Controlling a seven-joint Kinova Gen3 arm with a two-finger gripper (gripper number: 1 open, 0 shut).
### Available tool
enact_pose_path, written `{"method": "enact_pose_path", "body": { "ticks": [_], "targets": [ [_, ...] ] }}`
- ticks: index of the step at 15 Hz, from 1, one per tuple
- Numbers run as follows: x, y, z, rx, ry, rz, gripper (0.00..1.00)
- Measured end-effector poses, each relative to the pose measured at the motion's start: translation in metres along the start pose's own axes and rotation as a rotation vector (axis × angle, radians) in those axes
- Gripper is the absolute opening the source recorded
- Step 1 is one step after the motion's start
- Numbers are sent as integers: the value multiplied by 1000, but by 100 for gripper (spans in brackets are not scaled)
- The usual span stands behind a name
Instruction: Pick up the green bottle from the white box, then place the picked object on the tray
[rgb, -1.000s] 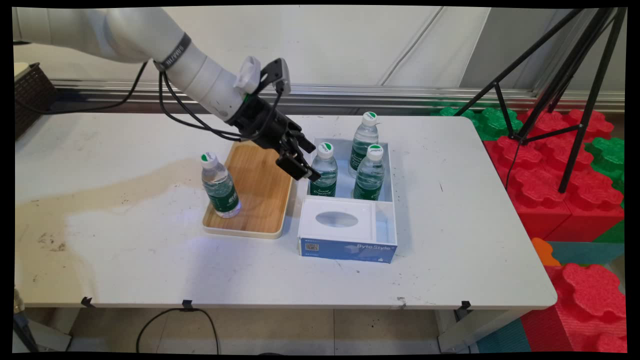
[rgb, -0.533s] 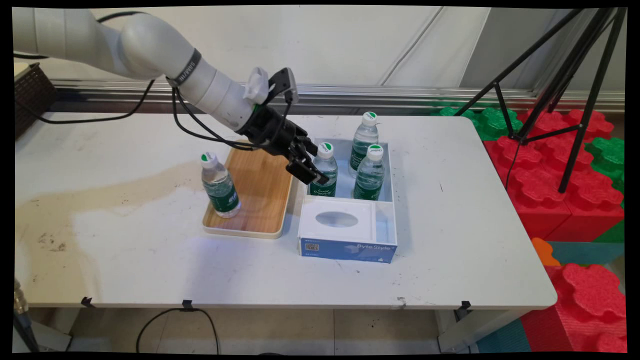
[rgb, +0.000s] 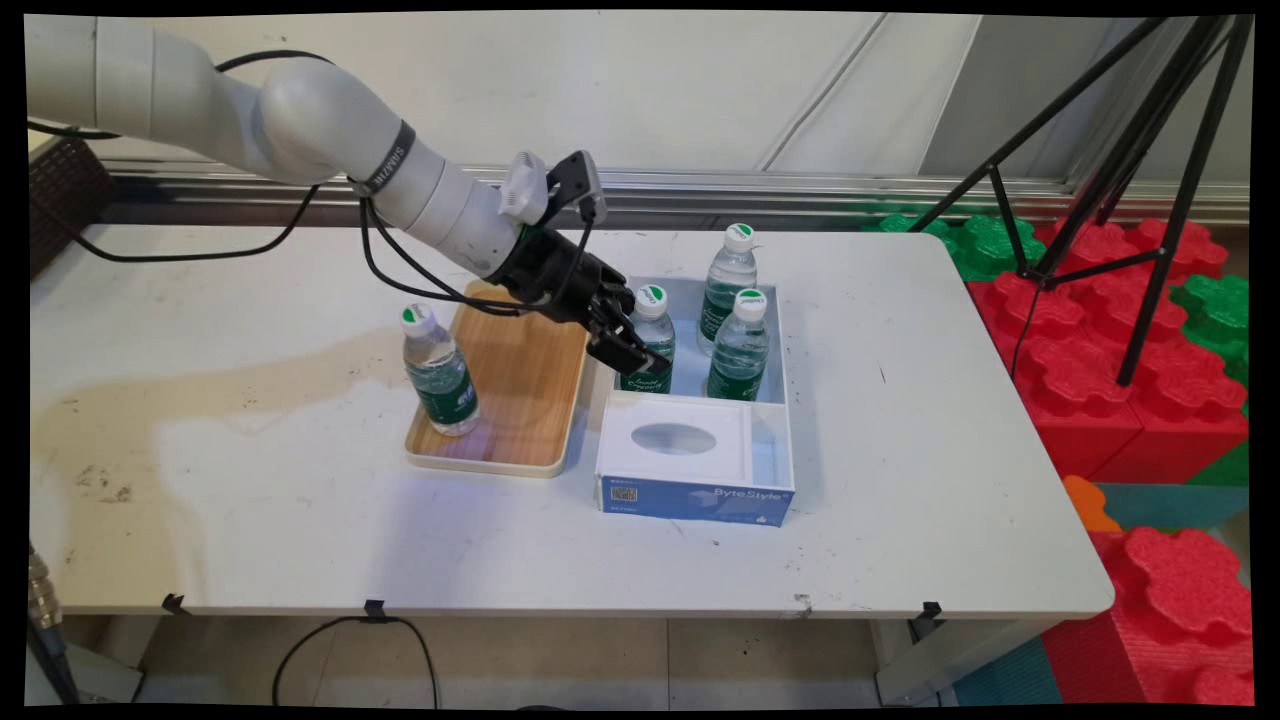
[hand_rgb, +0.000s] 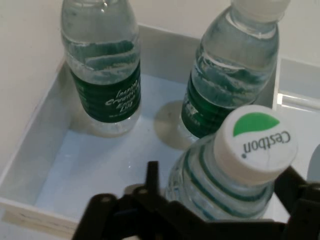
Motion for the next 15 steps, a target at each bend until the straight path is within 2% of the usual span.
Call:
{"method": "enact_pose_path", "body": {
  "ticks": [1, 8, 12, 15],
  "targets": [
    [0, 1, 1, 1, 3, -1, 0],
    [4, 5, -5, 7, 19, -2, 0],
    [20, 3, -20, 22, 39, -3, 0],
    [40, -2, -40, 31, 59, -13, 0]
  ]
}}
